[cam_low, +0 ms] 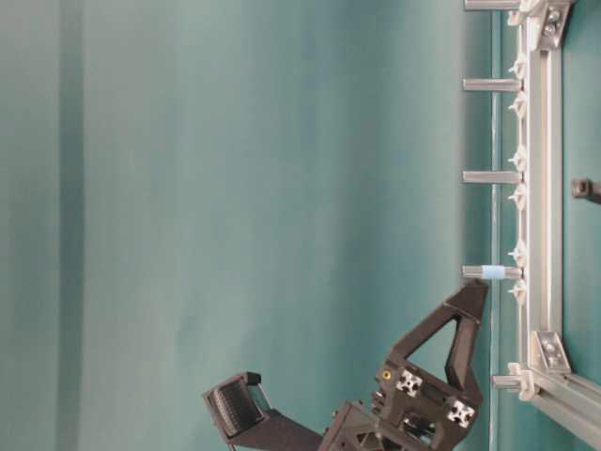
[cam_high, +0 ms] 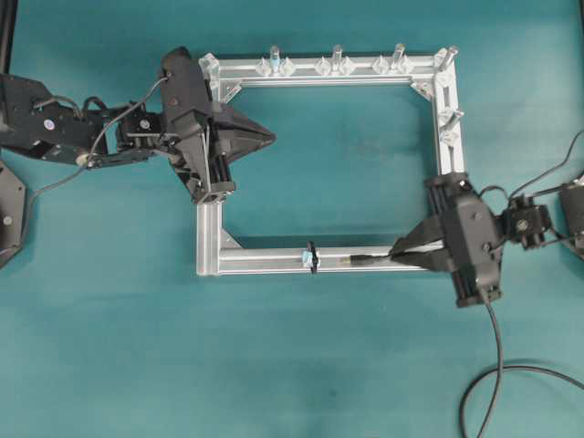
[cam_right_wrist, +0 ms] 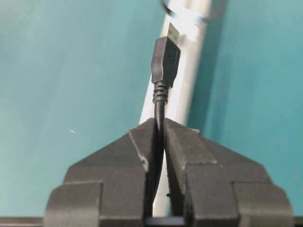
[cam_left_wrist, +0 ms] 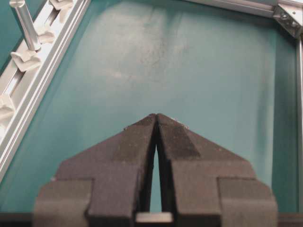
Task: Insert the wire through the string loop located in the center.
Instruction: 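Lift the cable and carry it right toward the frame's bottom rail, then push the USB plug leftward through the black zip-tie loop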
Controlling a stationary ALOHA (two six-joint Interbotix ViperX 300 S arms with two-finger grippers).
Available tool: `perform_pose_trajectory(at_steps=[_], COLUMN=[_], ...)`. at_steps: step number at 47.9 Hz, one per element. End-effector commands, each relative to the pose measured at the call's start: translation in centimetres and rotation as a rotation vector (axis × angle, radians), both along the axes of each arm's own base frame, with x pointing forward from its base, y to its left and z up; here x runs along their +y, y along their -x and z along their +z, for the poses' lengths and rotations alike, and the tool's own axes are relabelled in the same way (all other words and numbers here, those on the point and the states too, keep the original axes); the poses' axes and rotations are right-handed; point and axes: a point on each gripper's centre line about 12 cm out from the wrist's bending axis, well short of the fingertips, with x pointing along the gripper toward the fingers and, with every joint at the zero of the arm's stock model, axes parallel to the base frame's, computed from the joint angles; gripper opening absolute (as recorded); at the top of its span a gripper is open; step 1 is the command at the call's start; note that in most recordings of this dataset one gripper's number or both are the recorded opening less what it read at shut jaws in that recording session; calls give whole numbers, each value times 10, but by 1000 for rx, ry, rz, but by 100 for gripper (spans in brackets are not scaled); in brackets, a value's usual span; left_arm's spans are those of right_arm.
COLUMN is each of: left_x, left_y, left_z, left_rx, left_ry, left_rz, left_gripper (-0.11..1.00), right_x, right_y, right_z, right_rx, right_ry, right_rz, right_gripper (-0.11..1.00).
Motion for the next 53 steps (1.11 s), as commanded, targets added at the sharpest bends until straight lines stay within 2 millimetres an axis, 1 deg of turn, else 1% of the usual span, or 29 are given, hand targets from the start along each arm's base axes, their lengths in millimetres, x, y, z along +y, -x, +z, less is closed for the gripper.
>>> perform_pose_trajectory(at_steps=[1, 6, 53], left_x=[-1, -1, -1], left_y=[-2, -2, -3], left_z=[11, 11, 12], left_rx=[-34, -34, -38], left_ry=[-3, -3, -4], left_rz=[-3, -3, -3], left_gripper=[0, 0, 0], right_x=[-5, -8, -8], right_y=[1, 4, 4], right_z=[8, 7, 6], right_rx=[-27, -17, -14], right_ry=[-6, -10, -11], right_rz=[-21, -36, -37], right_gripper=[7, 7, 7])
